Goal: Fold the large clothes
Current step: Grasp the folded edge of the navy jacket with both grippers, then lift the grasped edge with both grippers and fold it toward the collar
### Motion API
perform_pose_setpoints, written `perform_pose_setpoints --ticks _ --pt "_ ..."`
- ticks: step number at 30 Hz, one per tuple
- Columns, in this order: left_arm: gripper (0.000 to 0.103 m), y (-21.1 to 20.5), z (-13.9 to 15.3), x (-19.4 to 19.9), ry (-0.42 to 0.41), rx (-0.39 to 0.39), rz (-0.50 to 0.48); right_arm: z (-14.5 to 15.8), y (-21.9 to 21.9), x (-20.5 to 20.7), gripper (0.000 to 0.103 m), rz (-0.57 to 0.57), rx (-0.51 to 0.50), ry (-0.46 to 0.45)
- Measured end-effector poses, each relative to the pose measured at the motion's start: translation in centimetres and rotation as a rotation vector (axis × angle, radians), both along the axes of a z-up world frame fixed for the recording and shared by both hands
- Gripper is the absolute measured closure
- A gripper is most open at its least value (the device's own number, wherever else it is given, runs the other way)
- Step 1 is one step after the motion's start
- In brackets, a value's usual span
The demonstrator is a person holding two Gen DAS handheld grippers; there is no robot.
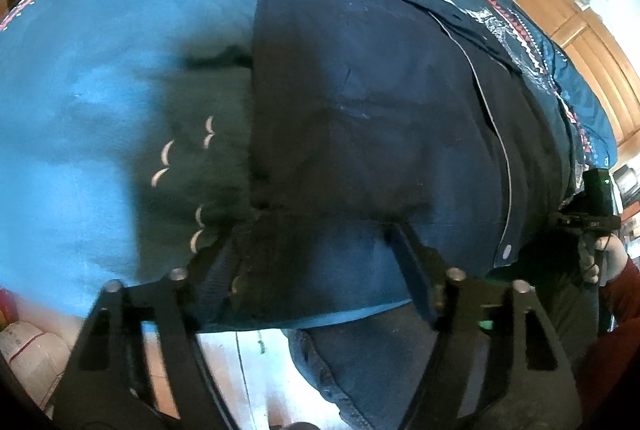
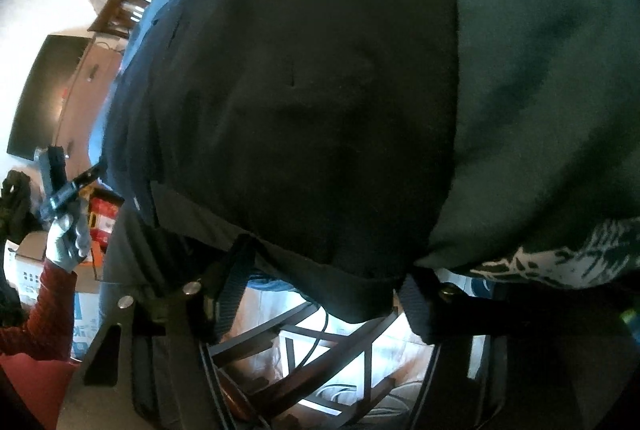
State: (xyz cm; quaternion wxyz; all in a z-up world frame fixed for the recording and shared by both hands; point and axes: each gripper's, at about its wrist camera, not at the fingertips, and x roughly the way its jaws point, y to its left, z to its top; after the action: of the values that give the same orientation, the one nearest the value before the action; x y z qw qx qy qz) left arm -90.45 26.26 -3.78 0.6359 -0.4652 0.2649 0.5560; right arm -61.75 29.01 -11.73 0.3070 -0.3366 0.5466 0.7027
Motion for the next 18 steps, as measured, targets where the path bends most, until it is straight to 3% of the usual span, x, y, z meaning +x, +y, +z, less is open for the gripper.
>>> perform_pose_setpoints --ticks 3,10,11,12,13,16,18 --pt "0.063 -0.4 0.1 -0.9 -0.024 0.004 0.015 0.3 0.0 0.1 0.035 -0.004 0.0 0.003" --pt "0.066 -0.1 0.0 -0.8 -0.011 -0.002 0.01 -0.1 0.2 -0.5 0.037 -0.006 -0.005 -0.023" --pt "0.069 0.0 -0.1 -0.9 -0.017 0.0 0.013 -0.1 0.2 -0.7 0.04 -0.008 -0.006 -0.029" --pt "0.086 0.0 -0.1 -1.0 -0.023 0.002 0.018 0.1 0.2 -0.6 0.046 -0.004 -0.002 -0.032" --pt "0.092 -0.1 0.0 -1.3 -0.034 0.008 0.03 0.9 -0.2 -0.5 0.067 0.003 0.011 -0.007" --pt "0.093 -0.9 1.5 -0.9 -0.036 0.042 0.037 3.8 -1.6 0.4 0.075 -0.016 0.055 0.061" --pt "0.093 -1.6 3.4 -1.1 -0.077 0.086 0.058 6.0 -2.1 1.7 0.077 -0.065 0.069 0.157"
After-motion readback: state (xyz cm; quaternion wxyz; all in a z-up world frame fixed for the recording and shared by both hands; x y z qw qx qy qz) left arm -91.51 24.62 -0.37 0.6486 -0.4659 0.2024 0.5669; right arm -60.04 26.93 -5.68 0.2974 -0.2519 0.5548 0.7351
